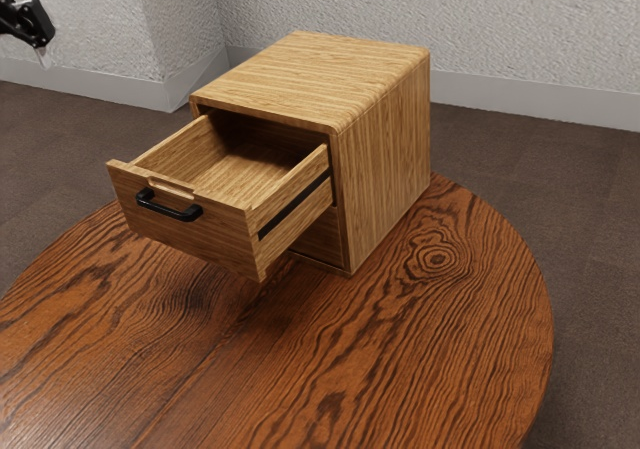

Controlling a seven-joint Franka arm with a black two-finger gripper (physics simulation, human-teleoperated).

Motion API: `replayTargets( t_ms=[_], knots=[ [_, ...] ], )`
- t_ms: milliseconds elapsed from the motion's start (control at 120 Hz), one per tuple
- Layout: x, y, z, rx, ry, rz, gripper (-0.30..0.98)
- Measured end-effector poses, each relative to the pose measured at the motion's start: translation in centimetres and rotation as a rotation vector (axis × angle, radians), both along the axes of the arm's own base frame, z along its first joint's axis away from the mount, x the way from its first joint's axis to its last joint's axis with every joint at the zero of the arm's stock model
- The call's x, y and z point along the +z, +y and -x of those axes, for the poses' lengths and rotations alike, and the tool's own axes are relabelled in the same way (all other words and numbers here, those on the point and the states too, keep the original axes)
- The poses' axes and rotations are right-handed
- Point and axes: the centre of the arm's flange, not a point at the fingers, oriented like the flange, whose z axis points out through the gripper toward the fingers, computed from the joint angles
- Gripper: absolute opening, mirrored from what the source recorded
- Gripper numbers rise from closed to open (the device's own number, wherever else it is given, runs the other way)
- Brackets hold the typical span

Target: Push the drawer handle with one arm to close the drawer

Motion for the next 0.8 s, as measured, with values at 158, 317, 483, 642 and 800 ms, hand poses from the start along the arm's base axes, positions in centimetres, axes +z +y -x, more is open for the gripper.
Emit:
replayTargets(
  t_ms=[158, 317, 483, 642, 800],
  knots=[
    [8.5, 2.6, 6.0, 0.084, -0.152, -0.057, 0.67],
    [17.1, -9.6, 7.7, -0.171, -0.329, -0.071, 0.66],
    [14.5, -11.9, 5.9, -0.235, -0.253, -0.037, 0.67],
    [7.0, -14.6, 12.2, -0.326, -0.087, 0.066, 0.67],
    [-6.5, -20.9, 21.7, -0.355, 0.072, 0.071, 0.67]
  ],
)
